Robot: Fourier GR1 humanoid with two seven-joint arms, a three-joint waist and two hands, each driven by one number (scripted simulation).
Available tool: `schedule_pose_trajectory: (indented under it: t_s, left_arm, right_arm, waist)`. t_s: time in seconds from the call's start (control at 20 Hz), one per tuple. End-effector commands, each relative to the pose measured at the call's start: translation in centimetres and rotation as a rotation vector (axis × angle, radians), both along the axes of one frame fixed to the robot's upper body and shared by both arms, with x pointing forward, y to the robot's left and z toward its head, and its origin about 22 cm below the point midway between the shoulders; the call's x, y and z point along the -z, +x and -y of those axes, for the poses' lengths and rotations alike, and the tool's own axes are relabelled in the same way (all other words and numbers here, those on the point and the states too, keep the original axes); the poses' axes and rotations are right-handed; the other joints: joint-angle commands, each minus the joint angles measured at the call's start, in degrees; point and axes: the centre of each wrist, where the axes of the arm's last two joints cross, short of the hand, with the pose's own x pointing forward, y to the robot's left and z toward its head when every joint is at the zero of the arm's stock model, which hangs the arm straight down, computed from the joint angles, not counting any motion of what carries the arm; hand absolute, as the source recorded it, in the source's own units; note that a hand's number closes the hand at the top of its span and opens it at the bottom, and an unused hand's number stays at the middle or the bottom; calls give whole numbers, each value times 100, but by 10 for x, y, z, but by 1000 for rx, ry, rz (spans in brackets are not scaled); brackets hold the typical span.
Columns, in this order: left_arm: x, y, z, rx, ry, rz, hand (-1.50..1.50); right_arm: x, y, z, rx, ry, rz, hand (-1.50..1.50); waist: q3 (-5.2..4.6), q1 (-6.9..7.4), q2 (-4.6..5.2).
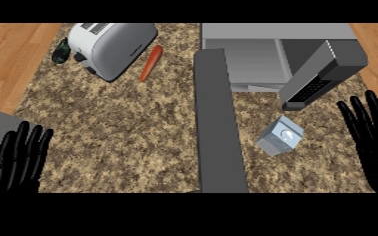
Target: Pick up the milk, place it into the microwave and close the microwave
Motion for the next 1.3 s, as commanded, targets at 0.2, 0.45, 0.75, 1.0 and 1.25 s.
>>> schedule_pose_trajectory:
  t_s: [0.2, 0.45, 0.75, 1.0, 1.25]
  left_arm:
    - [-5, -15, 9, 15, -17, -23, -150]
    - [1, -29, 0, 1, 20, -1, -150]
    - [-2, -14, -10, 10, 14, 1, -150]
    - [12, -32, -2, 13, -3, 0, -150]
    - [13, -20, 12, 2, -1, 3, -150]
  right_arm:
    - [43, 12, 3, 48, -36, -51, -150]
    - [69, 15, 20, 93, -61, -61, -150]
    - [97, 47, 22, 118, -104, -72, -150]
    - [122, 40, 58, 114, -134, -103, -150]
    - [149, 34, 40, 79, -157, -116, -150]
  waist:
    - [1, 5, 0]
    - [1, 22, 1]
    - [1, 18, 7]
    - [4, 51, 9]
    - [6, 36, 14]
